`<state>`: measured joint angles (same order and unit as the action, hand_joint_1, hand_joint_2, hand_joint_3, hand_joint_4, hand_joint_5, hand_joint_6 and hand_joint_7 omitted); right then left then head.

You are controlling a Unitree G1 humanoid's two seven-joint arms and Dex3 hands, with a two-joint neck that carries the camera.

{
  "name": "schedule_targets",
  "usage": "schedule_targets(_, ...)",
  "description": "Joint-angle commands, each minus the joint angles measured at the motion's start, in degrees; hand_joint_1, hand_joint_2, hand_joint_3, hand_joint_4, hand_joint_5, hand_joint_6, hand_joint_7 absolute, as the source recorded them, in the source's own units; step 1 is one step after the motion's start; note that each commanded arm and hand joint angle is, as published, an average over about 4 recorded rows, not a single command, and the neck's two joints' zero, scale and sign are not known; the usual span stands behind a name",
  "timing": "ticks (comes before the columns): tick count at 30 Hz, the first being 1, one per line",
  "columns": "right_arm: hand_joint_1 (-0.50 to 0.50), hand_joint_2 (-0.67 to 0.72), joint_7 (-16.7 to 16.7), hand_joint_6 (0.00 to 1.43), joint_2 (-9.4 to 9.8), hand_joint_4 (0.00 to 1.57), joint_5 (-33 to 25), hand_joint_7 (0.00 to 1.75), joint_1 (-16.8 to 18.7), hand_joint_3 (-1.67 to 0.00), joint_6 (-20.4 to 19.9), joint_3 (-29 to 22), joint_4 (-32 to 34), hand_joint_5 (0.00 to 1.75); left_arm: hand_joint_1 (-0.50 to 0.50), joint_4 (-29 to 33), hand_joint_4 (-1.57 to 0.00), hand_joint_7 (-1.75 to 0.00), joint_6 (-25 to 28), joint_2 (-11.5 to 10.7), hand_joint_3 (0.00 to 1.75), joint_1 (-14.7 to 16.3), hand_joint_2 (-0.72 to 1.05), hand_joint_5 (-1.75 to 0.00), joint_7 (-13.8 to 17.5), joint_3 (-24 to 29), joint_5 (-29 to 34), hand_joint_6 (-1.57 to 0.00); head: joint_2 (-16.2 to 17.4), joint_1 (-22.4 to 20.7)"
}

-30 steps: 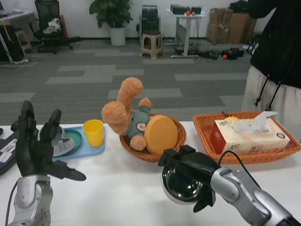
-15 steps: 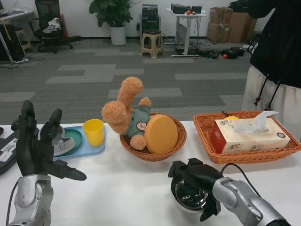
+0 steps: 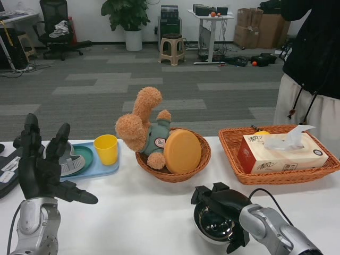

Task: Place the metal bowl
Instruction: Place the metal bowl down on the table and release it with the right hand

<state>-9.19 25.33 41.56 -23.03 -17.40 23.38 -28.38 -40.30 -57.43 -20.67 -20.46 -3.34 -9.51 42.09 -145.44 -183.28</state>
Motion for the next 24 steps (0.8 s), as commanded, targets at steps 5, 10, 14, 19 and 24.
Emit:
schedule_targets(5,-0.46,-0.54,0.22,0.0,-0.37,0.17,2.96,1.54,-0.61,-1.47,1.23,0.17,-0.88,1.7,-0.5,0.04,-0.6,-0.07,-0.49,-0.42,0.09,0.37,-0.72,-0.1,0.09,0.11,0.32,-0.1,0.1,-0.32)
schedule_targets(10,-0.46,-0.53,0.14,0.0,-0.37,0.09,2.61,1.48,-0.39,-1.41,1.58,-0.09,-0.62,1.65,-0.5,0.04,-0.6,-0.07,-0.49,-0.38,0.09,0.55,-0.72,-0.1,0.09,0.11,0.41,-0.1,0.24,-0.32)
schedule_targets(14,-0.46,-0.51,0.14,0.0,-0.45,0.06,2.47,1.41,-0.15,-1.35,1.78,-0.4,-0.53,1.58,-0.5,0.04,-0.6,-0.07,-0.49,-0.42,0.09,0.66,-0.72,-0.1,0.09,0.2,0.45,-0.1,0.23,-0.45)
schedule_targets(19,-0.46,-0.48,0.14,0.0,-0.59,0.04,2.52,1.4,-0.09,-1.35,1.89,-0.62,-0.67,1.55,-0.5,0.09,-0.6,-0.07,-0.49,-0.34,0.09,0.68,-0.72,-0.1,0.09,0.2,0.45,-0.1,0.19,-0.44)
schedule_targets(24,-0.46,-0.48,0.14,0.0,-0.85,0.02,2.47,1.4,-0.09,-1.35,2.24,-0.49,-1.06,1.48,-0.5,0.09,-0.6,-0.07,-0.49,-0.34,0.09,0.68,-0.72,-0.1,0.09,0.2,0.5,-0.1,0.19,-0.56)
